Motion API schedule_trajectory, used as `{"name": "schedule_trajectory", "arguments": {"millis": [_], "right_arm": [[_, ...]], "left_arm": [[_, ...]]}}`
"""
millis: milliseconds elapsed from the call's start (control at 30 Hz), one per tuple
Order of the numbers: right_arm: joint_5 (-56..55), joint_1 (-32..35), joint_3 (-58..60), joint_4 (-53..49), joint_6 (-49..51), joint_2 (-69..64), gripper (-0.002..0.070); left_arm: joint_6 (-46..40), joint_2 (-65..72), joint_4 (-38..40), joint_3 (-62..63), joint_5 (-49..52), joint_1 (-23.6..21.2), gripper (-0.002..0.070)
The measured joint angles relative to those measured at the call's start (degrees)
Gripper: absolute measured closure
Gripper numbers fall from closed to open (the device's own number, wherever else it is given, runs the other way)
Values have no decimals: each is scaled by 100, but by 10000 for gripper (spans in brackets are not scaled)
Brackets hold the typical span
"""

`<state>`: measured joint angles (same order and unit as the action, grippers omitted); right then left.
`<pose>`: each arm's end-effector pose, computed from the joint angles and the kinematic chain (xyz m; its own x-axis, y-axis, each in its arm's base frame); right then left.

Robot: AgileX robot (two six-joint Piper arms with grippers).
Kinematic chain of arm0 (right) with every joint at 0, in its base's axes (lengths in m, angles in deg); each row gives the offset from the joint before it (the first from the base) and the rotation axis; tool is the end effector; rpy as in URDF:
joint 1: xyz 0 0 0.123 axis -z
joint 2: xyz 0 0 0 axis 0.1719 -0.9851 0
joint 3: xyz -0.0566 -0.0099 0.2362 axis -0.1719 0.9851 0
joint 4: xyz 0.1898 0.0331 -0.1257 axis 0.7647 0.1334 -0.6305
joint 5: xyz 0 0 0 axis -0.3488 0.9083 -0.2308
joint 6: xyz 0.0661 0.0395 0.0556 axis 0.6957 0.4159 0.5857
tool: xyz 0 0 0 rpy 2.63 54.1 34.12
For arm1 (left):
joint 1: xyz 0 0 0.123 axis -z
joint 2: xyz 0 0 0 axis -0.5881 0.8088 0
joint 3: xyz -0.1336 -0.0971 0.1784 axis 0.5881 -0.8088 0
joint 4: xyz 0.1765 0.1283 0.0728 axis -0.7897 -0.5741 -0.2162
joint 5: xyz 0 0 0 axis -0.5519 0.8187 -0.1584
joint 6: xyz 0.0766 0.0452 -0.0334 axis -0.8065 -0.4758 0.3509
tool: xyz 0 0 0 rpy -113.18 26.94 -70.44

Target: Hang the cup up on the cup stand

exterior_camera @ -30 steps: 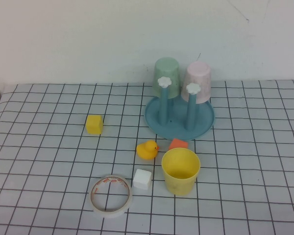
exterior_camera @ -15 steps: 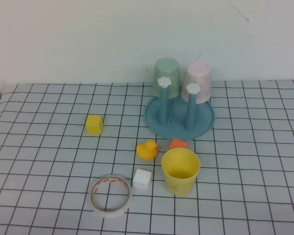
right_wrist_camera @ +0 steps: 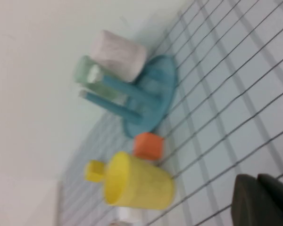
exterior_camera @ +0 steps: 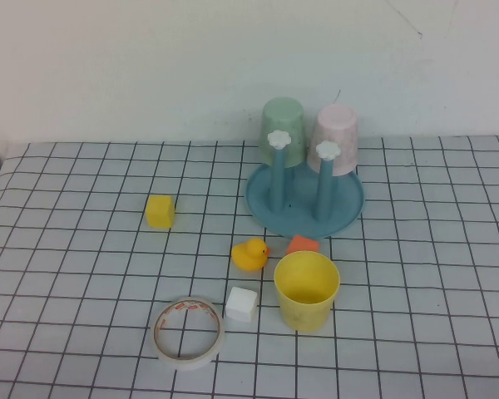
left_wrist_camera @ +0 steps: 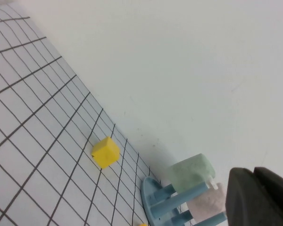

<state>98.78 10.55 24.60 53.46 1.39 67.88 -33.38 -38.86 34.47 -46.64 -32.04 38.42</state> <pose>0.0765 0.0195 0.1778 -0.2958 0.7942 -0.5307 0.0706 0.5723 0.8170 0.0802 -0.0050 0.2069 -0.0217 -0.8806 -0.4734 0.0844 0.4702 -0.8785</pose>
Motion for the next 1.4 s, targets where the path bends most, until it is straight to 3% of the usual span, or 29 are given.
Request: {"name": "schedule_trajectory", "arguments": {"millis": [133,367,500,700,800,1167,1400], "right_arm": [[0,0,0,626,4,0,678],[-137,0,0,666,-186,0,678],[-188,0,0,629,-705,0,678],[-245,0,0,629,-1088,0,678],[-219,0,0,625,-1114,0,678],[-135,0,0,625,-1151,0,678],[-126,0,0,625,-1173,0,678]], "left_arm": [[-72,0,118,0,-39,0,678],[-90,0,292,0,-274,0,678],[-608,0,-341,53,-218,0,678],[-1967,368,-1899,1279,1206,0,678],[-2718,1010,-2276,1961,2077,0,678],[-4678,3834,-2511,4542,4540,87,678],[-4802,5502,-2834,5880,5766,927,678]]}}
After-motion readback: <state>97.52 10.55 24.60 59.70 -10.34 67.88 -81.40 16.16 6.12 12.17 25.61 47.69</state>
